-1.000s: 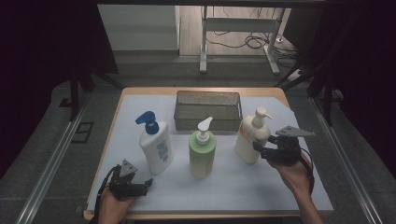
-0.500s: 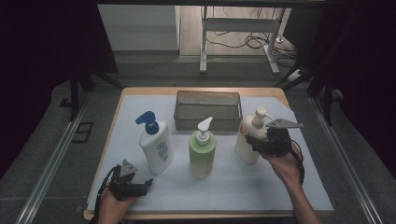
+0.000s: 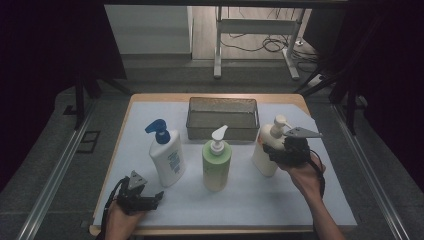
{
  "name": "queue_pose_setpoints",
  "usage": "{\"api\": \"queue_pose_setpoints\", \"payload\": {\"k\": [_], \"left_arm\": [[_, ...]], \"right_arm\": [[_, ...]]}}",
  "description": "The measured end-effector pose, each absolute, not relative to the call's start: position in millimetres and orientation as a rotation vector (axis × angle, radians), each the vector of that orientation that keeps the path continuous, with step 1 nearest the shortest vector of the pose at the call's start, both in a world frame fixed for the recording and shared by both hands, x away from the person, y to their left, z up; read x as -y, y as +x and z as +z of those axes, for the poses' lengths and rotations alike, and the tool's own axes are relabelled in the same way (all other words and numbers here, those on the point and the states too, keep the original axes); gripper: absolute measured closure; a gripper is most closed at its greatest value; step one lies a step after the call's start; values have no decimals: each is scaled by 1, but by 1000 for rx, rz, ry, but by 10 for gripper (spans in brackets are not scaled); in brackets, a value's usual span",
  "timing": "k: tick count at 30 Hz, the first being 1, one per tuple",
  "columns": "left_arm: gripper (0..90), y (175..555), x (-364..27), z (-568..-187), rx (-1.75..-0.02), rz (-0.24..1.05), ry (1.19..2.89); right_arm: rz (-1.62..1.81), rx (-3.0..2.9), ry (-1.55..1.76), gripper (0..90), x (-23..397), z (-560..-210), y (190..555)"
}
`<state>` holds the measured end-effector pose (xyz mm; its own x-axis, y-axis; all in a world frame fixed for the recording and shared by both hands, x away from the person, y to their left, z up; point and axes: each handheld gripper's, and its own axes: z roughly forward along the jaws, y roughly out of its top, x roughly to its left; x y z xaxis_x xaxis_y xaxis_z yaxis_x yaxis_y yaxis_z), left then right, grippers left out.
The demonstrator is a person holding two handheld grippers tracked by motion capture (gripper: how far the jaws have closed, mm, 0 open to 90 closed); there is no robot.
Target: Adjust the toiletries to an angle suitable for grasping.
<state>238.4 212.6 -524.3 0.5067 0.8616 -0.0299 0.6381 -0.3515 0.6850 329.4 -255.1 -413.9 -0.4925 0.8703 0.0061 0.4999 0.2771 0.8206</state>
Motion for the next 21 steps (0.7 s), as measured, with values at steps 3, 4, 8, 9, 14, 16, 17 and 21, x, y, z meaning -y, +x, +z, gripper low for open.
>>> {"api": "queue_pose_setpoints", "payload": {"k": [3, 4, 8, 9, 14, 16, 17, 21], "left_arm": [[122, 238, -213, -524, -1221, 448, 2107], [121, 238, -213, -524, -1221, 448, 2106], [122, 239, -212, -524, -1221, 451, 2104], [122, 239, -212, -524, -1221, 451, 2104], [122, 239, -213, -524, -1219, 451, 2109], [122, 239, -213, -524, -1220, 450, 2106], [122, 239, -212, -524, -1221, 451, 2104], [122, 239, -212, -524, -1221, 451, 2104]], "right_arm": [[1115, -2115, 1236, 366, 255, -410, 327], [1121, -2119, 1238, 367, 255, -408, 326], [1133, -2119, 1231, 367, 254, -398, 324], [1132, -2118, 1226, 367, 254, -395, 323], [1139, -2117, 1217, 368, 252, -383, 322], [1148, -2121, 1216, 368, 251, -378, 322], [1155, -2121, 1215, 368, 251, -376, 322], [1168, -2124, 1212, 369, 248, -369, 322]]}}
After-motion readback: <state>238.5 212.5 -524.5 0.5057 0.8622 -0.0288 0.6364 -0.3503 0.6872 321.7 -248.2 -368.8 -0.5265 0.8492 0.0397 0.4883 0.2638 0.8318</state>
